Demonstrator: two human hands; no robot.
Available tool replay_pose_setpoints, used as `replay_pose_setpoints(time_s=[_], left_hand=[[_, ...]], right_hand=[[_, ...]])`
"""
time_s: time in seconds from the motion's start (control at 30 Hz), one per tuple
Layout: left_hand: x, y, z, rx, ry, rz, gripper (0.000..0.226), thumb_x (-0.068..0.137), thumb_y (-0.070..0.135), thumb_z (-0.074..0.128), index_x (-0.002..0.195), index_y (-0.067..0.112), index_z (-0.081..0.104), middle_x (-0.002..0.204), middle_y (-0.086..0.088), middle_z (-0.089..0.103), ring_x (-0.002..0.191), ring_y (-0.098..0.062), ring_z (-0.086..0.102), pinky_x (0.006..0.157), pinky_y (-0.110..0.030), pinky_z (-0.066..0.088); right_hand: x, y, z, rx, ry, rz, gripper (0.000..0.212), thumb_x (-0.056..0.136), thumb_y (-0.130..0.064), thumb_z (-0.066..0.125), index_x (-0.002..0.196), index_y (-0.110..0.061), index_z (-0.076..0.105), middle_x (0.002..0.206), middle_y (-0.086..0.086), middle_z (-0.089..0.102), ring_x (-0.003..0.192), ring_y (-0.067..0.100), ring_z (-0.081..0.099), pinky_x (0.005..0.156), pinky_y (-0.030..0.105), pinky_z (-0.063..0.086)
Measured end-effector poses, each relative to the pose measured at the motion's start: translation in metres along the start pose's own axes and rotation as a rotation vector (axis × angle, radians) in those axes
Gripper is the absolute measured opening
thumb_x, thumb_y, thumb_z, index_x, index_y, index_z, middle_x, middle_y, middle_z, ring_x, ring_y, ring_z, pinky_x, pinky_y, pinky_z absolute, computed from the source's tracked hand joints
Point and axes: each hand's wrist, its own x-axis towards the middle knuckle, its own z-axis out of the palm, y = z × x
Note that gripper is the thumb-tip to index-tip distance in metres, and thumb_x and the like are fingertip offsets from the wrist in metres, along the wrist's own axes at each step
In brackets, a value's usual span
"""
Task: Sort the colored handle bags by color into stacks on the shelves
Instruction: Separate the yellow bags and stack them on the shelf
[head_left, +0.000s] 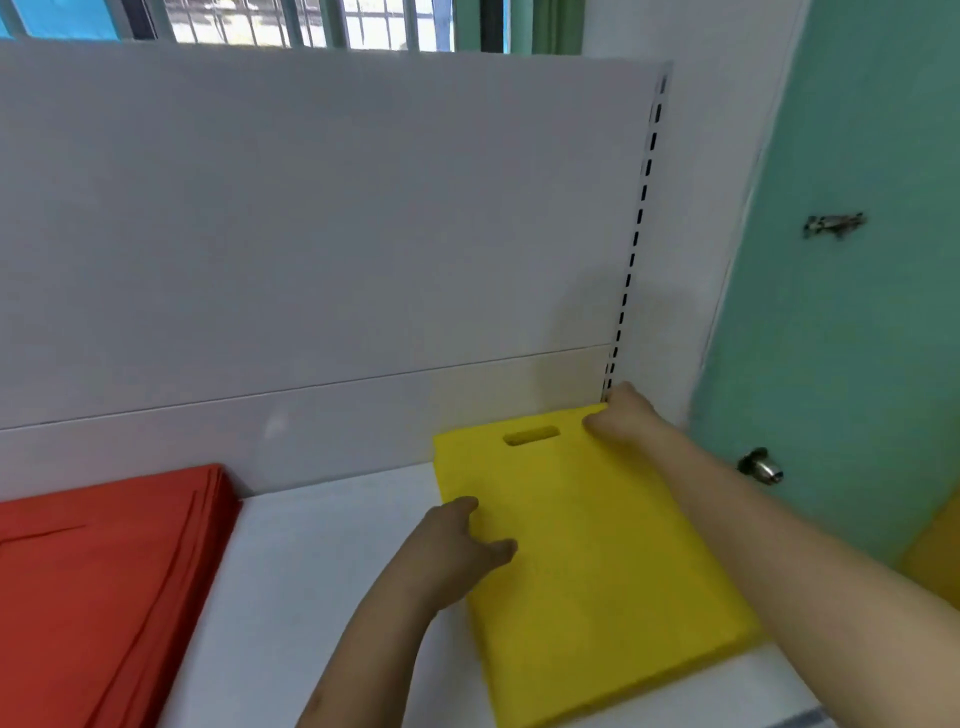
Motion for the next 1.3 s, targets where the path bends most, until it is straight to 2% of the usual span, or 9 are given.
replay_pose_setpoints(time_s=[0.13,0.2,0.3,0.4,0.57,0.8,0.9,1.07,1.3], left_hand=[[0.007,0.013,0.017,0.092,0.036,-0.092,0.071,0.09,0.05,0.061,0.146,0.014,0.035,0.151,-0.012,0.032,0.136,-0.031,0.036,0.108,-0.039,0.038],[0.009,0.015,0.024,0.118,0.066,-0.114,0.07,0.091,0.052,0.059,0.147,0.017,0.035,0.149,-0.011,0.034,0.136,-0.032,0.033,0.106,-0.038,0.037],[0.013,0.015,0.03,0.076,0.161,-0.13,0.071,0.092,0.054,0.056,0.15,0.022,0.031,0.15,-0.01,0.034,0.138,-0.032,0.03,0.105,-0.039,0.036],[0.013,0.011,0.035,0.011,0.266,-0.148,0.07,0.093,0.056,0.051,0.151,0.022,0.031,0.152,-0.008,0.033,0.14,-0.03,0.03,0.11,-0.039,0.032],[-0.007,0.001,0.034,-0.127,0.474,-0.124,0.065,0.094,0.054,0.051,0.15,0.024,0.036,0.151,0.0,0.038,0.137,-0.019,0.038,0.113,-0.036,0.033],[-0.091,-0.043,-0.005,-0.187,0.796,-0.095,0.056,0.095,0.052,0.05,0.146,0.03,0.041,0.141,0.014,0.046,0.122,-0.001,0.048,0.105,-0.024,0.039],[-0.142,-0.075,-0.04,-0.182,0.942,-0.087,0.05,0.096,0.05,0.05,0.142,0.031,0.046,0.128,0.02,0.05,0.112,0.003,0.05,0.096,-0.016,0.039],[-0.23,-0.149,-0.094,-0.188,1.123,-0.084,0.048,0.096,0.049,0.052,0.138,0.028,0.051,0.127,0.011,0.058,0.112,-0.001,0.055,0.1,-0.031,0.046],[-0.355,-0.276,-0.163,-0.242,1.217,-0.189,0.043,0.096,0.05,0.05,0.136,0.035,0.049,0.127,0.018,0.056,0.113,0.003,0.052,0.094,-0.024,0.046]], right_hand=[[0.004,-0.007,0.008,-0.086,-0.05,0.005,0.074,0.092,-0.019,0.057,0.15,-0.001,0.014,0.135,0.018,0.045,0.113,0.031,0.052,0.074,0.031,0.044],[0.002,-0.01,0.003,-0.162,-0.006,-0.016,0.065,0.09,-0.021,0.054,0.146,-0.003,0.028,0.132,0.017,0.049,0.115,0.034,0.053,0.083,0.033,0.048],[-0.009,-0.021,-0.008,-0.341,0.339,-0.202,0.026,0.093,-0.024,0.046,0.11,-0.007,0.056,0.108,0.011,0.057,0.103,0.033,0.055,0.071,0.032,0.041],[-0.029,-0.044,-0.01,-0.229,0.505,-0.508,0.024,0.096,-0.025,0.042,0.084,-0.009,0.056,0.084,0.005,0.054,0.086,0.028,0.057,0.054,0.03,0.03],[-0.046,-0.095,0.023,0.024,0.166,-0.833,0.037,0.096,-0.039,0.051,0.119,-0.01,0.058,0.114,0.006,0.06,0.106,0.024,0.056,0.084,0.035,0.045],[-0.121,-0.184,0.09,0.233,-0.174,-0.88,0.066,0.093,-0.05,0.052,0.145,-0.012,0.036,0.144,0.009,0.046,0.131,0.024,0.045,0.108,0.04,0.037],[-0.167,-0.228,0.124,0.255,-0.261,-0.89,0.071,0.093,-0.049,0.052,0.148,-0.009,0.032,0.148,0.012,0.042,0.135,0.026,0.042,0.111,0.04,0.034],[-0.259,-0.303,0.189,0.262,-0.316,-0.939,0.072,0.092,-0.049,0.054,0.147,-0.007,0.033,0.148,0.014,0.042,0.134,0.028,0.043,0.111,0.038,0.034],[-0.383,-0.388,0.282,0.197,-0.313,-1.006,0.063,0.095,-0.038,0.056,0.141,0.001,0.039,0.142,0.018,0.047,0.129,0.031,0.046,0.1,0.032,0.035]])
